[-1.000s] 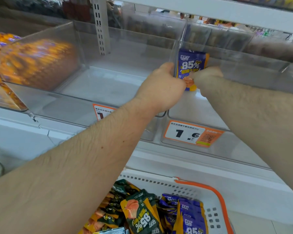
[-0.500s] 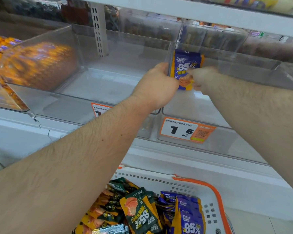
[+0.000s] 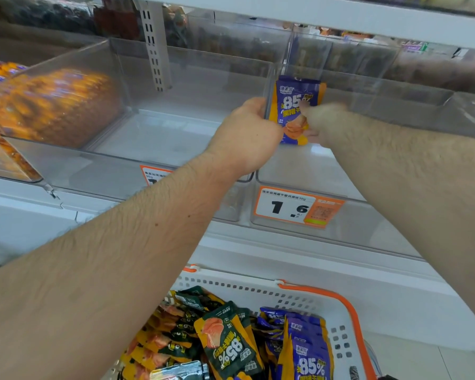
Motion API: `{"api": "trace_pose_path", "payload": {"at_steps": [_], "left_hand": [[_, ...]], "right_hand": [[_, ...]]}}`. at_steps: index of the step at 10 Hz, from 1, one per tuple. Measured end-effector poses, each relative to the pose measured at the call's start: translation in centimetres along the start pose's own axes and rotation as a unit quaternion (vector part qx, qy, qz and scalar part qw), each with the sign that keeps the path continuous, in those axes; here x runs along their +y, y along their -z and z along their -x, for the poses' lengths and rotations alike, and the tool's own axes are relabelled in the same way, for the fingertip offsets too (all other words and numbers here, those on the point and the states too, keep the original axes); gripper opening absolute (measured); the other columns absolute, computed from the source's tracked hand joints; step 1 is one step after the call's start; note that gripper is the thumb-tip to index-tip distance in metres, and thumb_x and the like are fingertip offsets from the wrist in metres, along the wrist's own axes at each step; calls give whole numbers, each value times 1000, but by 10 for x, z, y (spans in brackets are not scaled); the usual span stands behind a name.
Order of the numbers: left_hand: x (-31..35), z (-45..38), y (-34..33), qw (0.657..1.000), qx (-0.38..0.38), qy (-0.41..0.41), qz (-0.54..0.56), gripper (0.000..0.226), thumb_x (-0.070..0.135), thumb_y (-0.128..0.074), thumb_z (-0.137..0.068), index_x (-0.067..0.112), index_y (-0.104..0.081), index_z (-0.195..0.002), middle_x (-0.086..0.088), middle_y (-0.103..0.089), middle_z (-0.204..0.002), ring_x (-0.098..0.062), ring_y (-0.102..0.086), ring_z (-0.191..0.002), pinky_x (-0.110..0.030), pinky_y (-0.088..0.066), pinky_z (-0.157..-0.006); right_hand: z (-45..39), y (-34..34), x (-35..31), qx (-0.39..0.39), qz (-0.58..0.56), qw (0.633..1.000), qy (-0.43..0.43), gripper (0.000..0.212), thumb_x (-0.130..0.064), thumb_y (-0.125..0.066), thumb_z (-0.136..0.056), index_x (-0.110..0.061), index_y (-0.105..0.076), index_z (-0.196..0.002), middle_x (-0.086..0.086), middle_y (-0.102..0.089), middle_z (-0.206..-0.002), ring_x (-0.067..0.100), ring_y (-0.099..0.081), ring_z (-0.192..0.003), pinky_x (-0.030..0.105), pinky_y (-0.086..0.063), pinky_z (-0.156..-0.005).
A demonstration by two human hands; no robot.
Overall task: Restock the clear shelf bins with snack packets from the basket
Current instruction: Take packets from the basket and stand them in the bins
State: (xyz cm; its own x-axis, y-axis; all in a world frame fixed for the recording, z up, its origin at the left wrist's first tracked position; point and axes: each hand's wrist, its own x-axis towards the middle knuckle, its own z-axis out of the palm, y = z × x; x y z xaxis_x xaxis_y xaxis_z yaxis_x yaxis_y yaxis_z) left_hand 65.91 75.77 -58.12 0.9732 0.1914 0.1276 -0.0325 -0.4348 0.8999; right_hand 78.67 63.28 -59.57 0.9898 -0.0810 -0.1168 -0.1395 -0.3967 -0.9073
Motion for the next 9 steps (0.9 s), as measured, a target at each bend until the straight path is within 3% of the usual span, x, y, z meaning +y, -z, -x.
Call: {"api": "trace_pose_path", "payload": {"at_steps": [1, 2, 3, 4, 5, 6, 7, 8, 9], "left_hand": [[-1, 1, -1, 1000, -10, -10, 13, 34, 13, -56, -85, 24, -61, -116, 10, -68, -100, -7, -63, -92, -26, -51, -77], [1, 4, 0, 1000, 0, -5, 6, 37, 30, -61, -76, 25, -60, -113, 7, -69, -104, -13, -65, -97, -34, -53, -86], [5, 8, 4, 1000, 24, -1, -2, 63, 42, -59, -68, 20, -54, -127, 2, -62, -126, -18, -59, -113, -37, -48, -99], [14, 20, 9, 987, 91, -99, -84, 60, 40, -63, -77, 16, -54, -131, -2, -55, -131, -18, -52, -119, -29, -41, -101], [23, 54, 2, 954, 137, -241, -116, 49, 31, -55, -71, 17, -60, -118, 0, -59, -117, -21, -57, -106, -42, -47, -92], [7, 96, -13, 941, 149, -297, -71, 39, 21, -53, -70, 14, -63, -107, 6, -57, -99, -13, -55, -89, -36, -49, -78], [-28, 132, -29, 956, 110, -268, -51, 37, 21, -50, -68, 12, -63, -102, 12, -47, -90, -4, -45, -75, -26, -44, -72], [-76, 166, -43, 992, 41, -114, -45, 26, 17, -59, -73, 23, -59, -98, 15, -48, -88, -2, -49, -73, -25, -45, -71], [-121, 200, -57, 998, -22, 17, -62, 25, 11, -62, -82, 26, -58, -102, 13, -53, -92, -8, -56, -77, -32, -50, -72]], "right_hand": [[3, 7, -4, -9, 3, 1000, 8, 47, -30, -57, -98, -3, -50, -136, 16, -57, -134, 31, -57, -121, 41, -48, -102], [20, 16, -9, 5, 27, 1000, 7, 44, -30, -63, -94, -6, -54, -130, 15, -61, -127, 30, -61, -114, 41, -53, -97], [38, 23, -13, 64, 63, 996, 13, 35, -35, -71, -87, -10, -65, -112, 12, -70, -107, 26, -70, -90, 38, -61, -74], [71, 27, -16, 100, 127, 983, 84, 20, -31, -68, -83, -12, -70, -89, 9, -71, -83, 25, -70, -69, 29, -55, -49], [126, 34, -6, 125, 211, 948, 203, 17, -26, -60, -79, -14, -63, -67, 3, -60, -65, 25, -60, -70, 28, -45, -58], [181, 36, 19, 38, 283, 895, 344, 28, -35, -49, -76, -15, -68, -82, 7, -66, -78, 29, -61, -78, 35, -47, -65], [208, 31, 57, -96, 352, 836, 411, 34, -28, -46, -72, -13, -72, -89, 12, -72, -88, 35, -65, -84, 38, -51, -69], [213, 14, 107, -212, 421, 814, 340, 20, -16, -54, -82, -10, -72, -87, 11, -71, -87, 32, -64, -81, 34, -49, -66], [218, -13, 165, -332, 505, 763, 229, 17, -23, -53, -89, -13, -65, -85, 8, -66, -82, 25, -57, -73, 29, -42, -62]]}}
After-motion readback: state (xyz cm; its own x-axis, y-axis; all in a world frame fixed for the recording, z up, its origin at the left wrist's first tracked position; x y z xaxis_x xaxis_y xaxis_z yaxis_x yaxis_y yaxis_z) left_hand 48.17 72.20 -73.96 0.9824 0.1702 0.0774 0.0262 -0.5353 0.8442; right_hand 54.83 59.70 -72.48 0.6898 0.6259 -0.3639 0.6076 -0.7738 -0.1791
